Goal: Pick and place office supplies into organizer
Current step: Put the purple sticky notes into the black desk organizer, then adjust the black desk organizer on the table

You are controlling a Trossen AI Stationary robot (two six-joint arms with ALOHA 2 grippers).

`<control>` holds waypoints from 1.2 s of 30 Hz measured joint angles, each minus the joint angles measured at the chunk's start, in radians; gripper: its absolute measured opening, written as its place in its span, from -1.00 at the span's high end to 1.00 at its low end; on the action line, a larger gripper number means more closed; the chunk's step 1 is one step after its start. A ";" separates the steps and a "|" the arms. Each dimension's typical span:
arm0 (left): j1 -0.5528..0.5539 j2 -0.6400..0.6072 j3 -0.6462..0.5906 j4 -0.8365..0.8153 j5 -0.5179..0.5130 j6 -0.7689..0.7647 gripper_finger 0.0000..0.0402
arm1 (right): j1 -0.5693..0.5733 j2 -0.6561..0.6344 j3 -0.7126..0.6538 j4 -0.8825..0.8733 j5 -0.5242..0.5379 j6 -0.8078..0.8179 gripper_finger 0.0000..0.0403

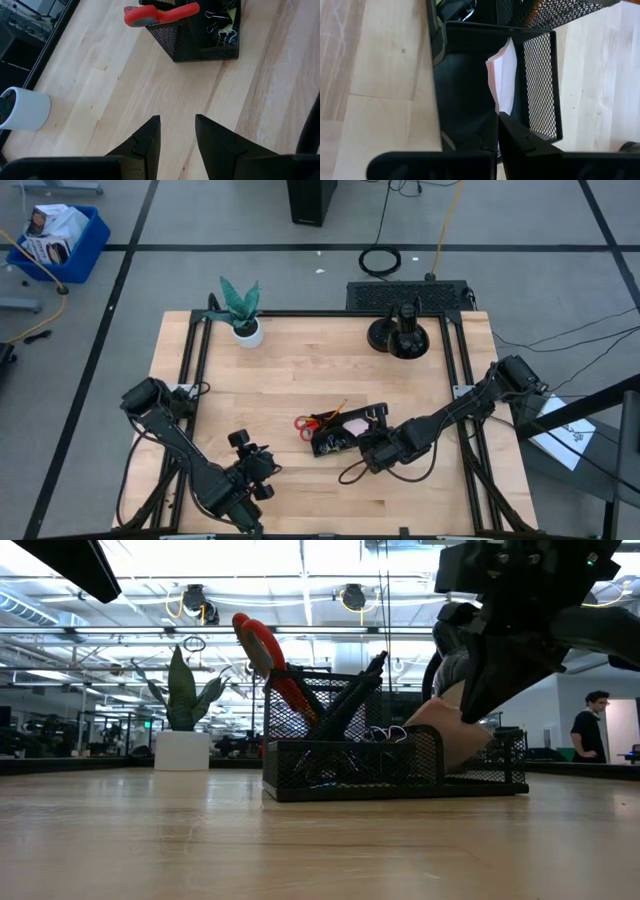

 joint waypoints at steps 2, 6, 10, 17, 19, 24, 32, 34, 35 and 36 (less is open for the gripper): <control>0.000 0.000 0.000 0.000 0.000 0.000 0.37 | -0.003 0.012 0.000 0.011 -0.019 0.000 1.00; 0.000 0.000 0.000 0.002 0.000 0.000 0.37 | -0.009 0.065 0.000 0.020 -0.074 -0.004 1.00; 0.000 0.000 0.000 0.007 0.000 0.000 0.37 | -0.009 0.121 0.001 0.024 -0.097 -0.005 1.00; 0.000 0.000 0.000 0.014 -0.005 0.000 0.37 | -0.008 0.119 0.001 0.026 -0.105 -0.003 1.00; 0.000 0.000 0.000 0.019 -0.005 0.003 0.37 | -0.008 0.111 0.001 0.031 -0.111 -0.004 1.00; 0.000 0.000 0.000 0.024 -0.005 0.004 0.37 | -0.011 0.108 0.001 0.042 -0.181 -0.010 0.98; 0.000 0.000 0.000 0.024 -0.003 0.004 0.37 | -0.017 0.108 0.001 0.066 -0.181 -0.007 0.87; 0.000 0.000 0.000 0.024 -0.002 0.004 0.37 | -0.021 0.108 0.001 0.068 -0.181 -0.008 0.84; 0.000 0.000 0.000 0.024 -0.002 0.004 0.37 | -0.024 0.108 0.001 0.069 -0.182 -0.007 0.82; 0.000 0.000 0.000 0.024 -0.001 0.004 0.37 | -0.026 0.108 0.001 0.069 -0.181 -0.007 0.81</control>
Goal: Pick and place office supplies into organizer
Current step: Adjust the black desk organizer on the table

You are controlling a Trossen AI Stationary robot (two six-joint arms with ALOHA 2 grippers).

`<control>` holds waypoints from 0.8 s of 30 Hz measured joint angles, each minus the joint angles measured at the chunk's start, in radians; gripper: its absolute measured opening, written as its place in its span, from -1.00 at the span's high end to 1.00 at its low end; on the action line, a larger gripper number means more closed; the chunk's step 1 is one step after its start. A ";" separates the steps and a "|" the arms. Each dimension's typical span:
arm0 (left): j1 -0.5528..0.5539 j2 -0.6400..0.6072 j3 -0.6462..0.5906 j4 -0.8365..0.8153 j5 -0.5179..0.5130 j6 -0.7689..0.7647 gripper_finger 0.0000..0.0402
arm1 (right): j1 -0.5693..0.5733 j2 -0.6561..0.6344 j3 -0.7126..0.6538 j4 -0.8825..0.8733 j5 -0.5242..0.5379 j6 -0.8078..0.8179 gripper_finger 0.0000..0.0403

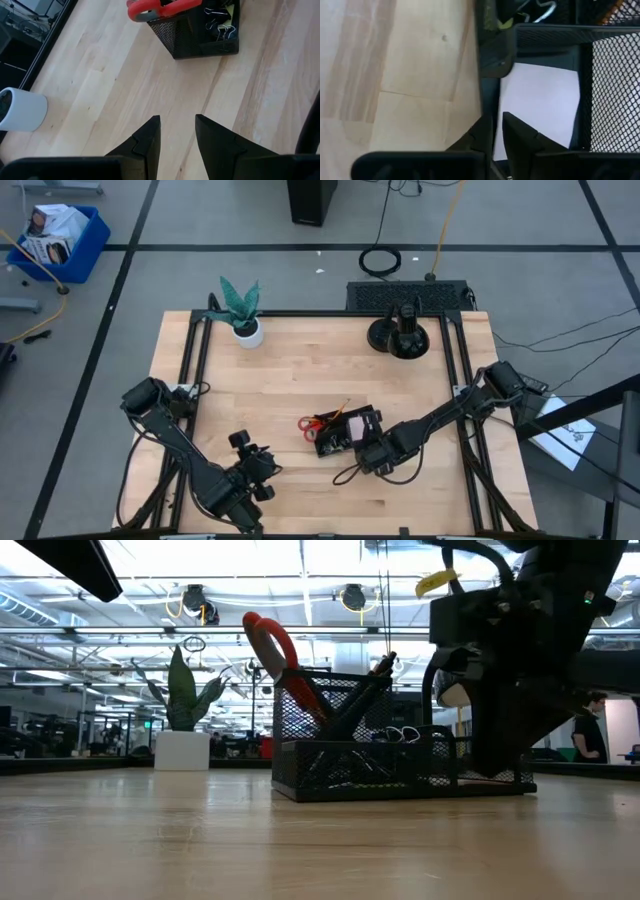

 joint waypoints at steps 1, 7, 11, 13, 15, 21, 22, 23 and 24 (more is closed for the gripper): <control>0.000 0.000 0.000 0.000 0.002 0.000 0.37 | -0.002 0.000 0.000 0.000 0.000 0.000 0.79; 0.000 0.000 0.000 0.000 0.003 0.000 0.37 | -0.002 0.000 0.000 0.003 -0.001 -0.004 0.71; 0.000 0.000 0.000 0.000 0.003 0.000 0.37 | -0.002 0.000 0.000 0.003 -0.001 -0.004 0.67; 0.000 0.000 0.000 0.000 0.003 0.000 0.37 | -0.002 0.000 0.000 0.003 -0.001 -0.004 0.66; 0.000 0.000 0.000 0.000 0.003 0.000 0.37 | -0.002 -0.003 0.000 0.003 -0.002 -0.005 0.65; 0.000 0.000 0.000 0.000 0.003 0.000 0.37 | -0.002 -0.041 0.000 0.003 -0.030 -0.030 0.65; 0.000 0.000 0.000 0.000 0.003 0.000 0.37 | -0.002 -0.052 0.000 0.004 -0.029 -0.030 0.65; 0.000 0.000 0.000 0.000 0.003 0.000 0.37 | -0.002 -0.063 0.000 0.003 -0.029 -0.030 0.65; 0.000 0.000 0.000 0.000 0.003 0.000 0.37 | -0.002 -0.074 0.000 0.002 -0.029 -0.030 0.65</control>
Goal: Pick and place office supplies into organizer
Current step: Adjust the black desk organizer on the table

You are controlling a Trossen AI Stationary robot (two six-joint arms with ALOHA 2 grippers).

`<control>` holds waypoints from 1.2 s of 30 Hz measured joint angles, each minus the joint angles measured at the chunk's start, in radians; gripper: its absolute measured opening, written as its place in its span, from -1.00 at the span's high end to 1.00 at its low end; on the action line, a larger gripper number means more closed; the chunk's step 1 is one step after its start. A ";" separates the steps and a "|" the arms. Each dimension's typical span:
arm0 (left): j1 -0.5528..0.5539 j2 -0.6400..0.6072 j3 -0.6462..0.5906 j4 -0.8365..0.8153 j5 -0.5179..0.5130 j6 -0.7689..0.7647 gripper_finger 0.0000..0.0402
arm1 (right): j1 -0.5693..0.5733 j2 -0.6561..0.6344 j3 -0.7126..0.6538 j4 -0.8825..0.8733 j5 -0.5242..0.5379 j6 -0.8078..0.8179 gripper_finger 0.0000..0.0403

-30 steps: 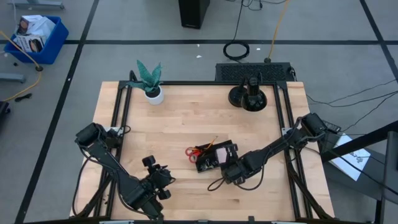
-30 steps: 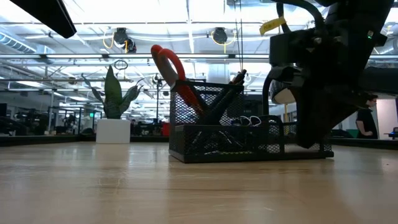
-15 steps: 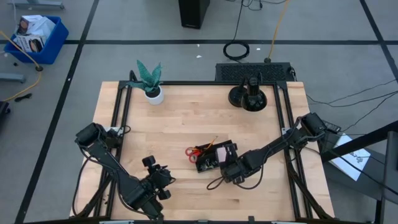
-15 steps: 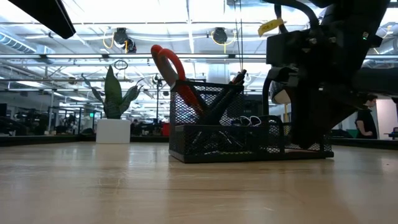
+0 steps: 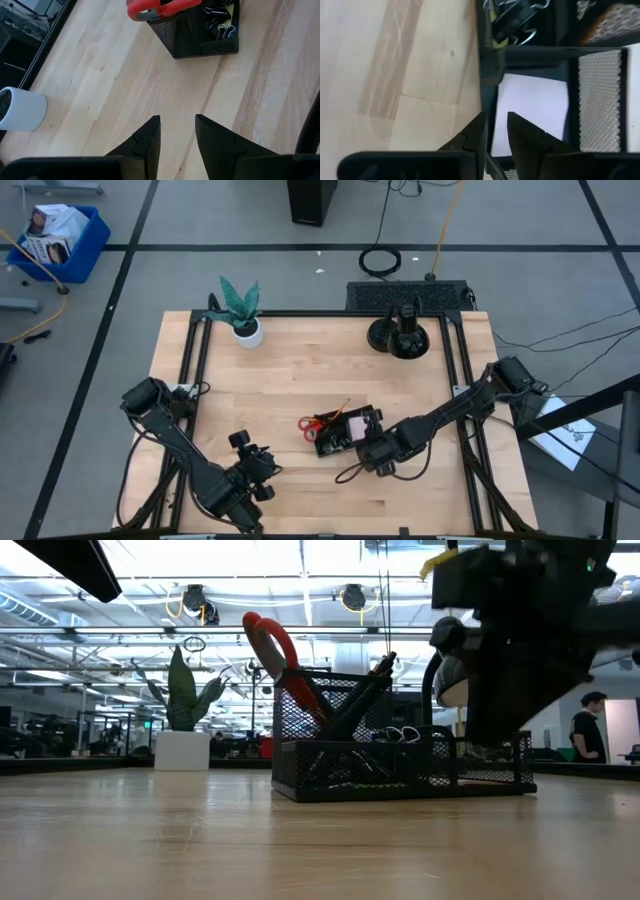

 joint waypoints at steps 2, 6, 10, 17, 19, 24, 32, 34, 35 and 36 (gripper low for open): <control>0.000 0.000 0.000 0.000 0.000 0.000 0.37 | 0.000 -0.023 0.000 -0.006 0.001 0.000 0.65; 0.000 0.000 0.000 0.000 0.000 -0.001 0.37 | 0.001 -0.071 0.000 -0.048 0.002 -0.002 0.65; 0.000 0.000 0.000 0.002 0.001 -0.009 0.37 | 0.006 -0.119 0.000 -0.136 0.003 0.022 0.65; 0.000 0.000 0.000 0.003 0.002 -0.033 0.37 | 0.032 -0.161 0.000 -0.272 0.003 0.108 0.65; 0.000 0.000 0.000 0.005 0.002 -0.034 0.37 | 0.034 -0.161 0.000 -0.290 0.003 0.141 0.65; 0.000 0.000 0.000 0.016 0.001 -0.034 0.37 | 0.010 -0.161 0.000 -0.288 0.004 0.309 0.65; 0.000 0.000 0.000 0.026 0.000 -0.030 0.37 | -0.093 -0.161 0.000 -0.298 -0.021 0.558 0.65; 0.000 0.000 0.000 0.026 0.000 -0.030 0.37 | -0.118 -0.161 0.000 -0.298 -0.034 0.592 0.65; 0.000 0.000 0.000 0.027 0.000 -0.030 0.37 | -0.132 -0.161 0.000 -0.298 -0.049 0.610 0.65; 0.000 0.000 0.000 0.027 0.000 -0.030 0.37 | -0.143 -0.160 0.000 -0.295 -0.069 0.626 0.65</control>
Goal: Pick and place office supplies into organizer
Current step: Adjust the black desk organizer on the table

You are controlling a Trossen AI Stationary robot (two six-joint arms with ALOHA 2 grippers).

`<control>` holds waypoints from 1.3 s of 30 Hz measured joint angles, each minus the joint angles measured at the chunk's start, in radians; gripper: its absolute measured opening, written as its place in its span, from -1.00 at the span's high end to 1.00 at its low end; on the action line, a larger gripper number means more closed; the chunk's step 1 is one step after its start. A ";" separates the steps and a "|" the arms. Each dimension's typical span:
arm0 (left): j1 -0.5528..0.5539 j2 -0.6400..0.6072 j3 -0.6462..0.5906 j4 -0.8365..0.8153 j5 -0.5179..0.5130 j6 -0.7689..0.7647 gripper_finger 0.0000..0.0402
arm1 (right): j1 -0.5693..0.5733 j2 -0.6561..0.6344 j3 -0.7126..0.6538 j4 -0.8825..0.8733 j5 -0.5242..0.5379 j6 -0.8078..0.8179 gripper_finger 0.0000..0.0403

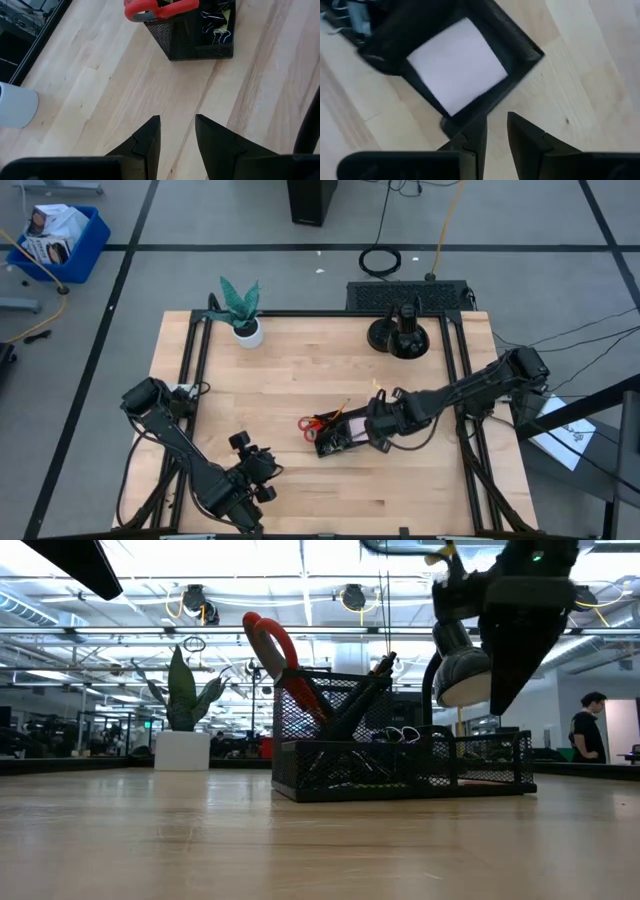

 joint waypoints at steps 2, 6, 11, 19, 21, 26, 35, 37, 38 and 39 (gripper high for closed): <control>0.000 0.000 0.000 0.000 0.000 0.000 0.37 | -0.023 0.000 0.000 0.002 -0.030 0.022 0.65; 0.000 0.000 0.000 -0.001 0.000 0.001 0.37 | -0.057 0.000 0.000 0.008 -0.034 0.038 0.65; 0.000 0.000 0.000 -0.002 0.000 0.002 0.37 | -0.085 0.000 0.000 0.056 -0.106 0.046 0.65; 0.000 0.000 0.000 -0.003 -0.001 0.002 0.37 | -0.110 0.000 0.000 0.044 -0.110 0.063 0.65; 0.000 0.000 0.000 -0.003 -0.001 0.002 0.37 | -0.113 0.000 -0.002 0.045 -0.112 0.056 0.65; 0.000 0.000 0.000 -0.003 -0.001 0.001 0.37 | -0.121 0.000 -0.029 0.041 -0.150 0.026 0.65; 0.000 0.000 0.000 -0.002 -0.001 0.001 0.37 | -0.149 0.000 -0.046 0.042 -0.163 -0.027 0.65; 0.000 0.000 0.000 -0.002 -0.001 0.001 0.37 | -0.161 0.000 -0.046 0.041 -0.184 -0.042 0.65; 0.000 0.000 0.000 -0.002 -0.001 0.000 0.37 | -0.167 0.000 -0.047 0.040 -0.204 -0.045 0.65; -0.001 0.000 0.000 -0.002 -0.001 0.000 0.37 | -0.173 0.000 -0.047 0.040 -0.215 -0.052 0.65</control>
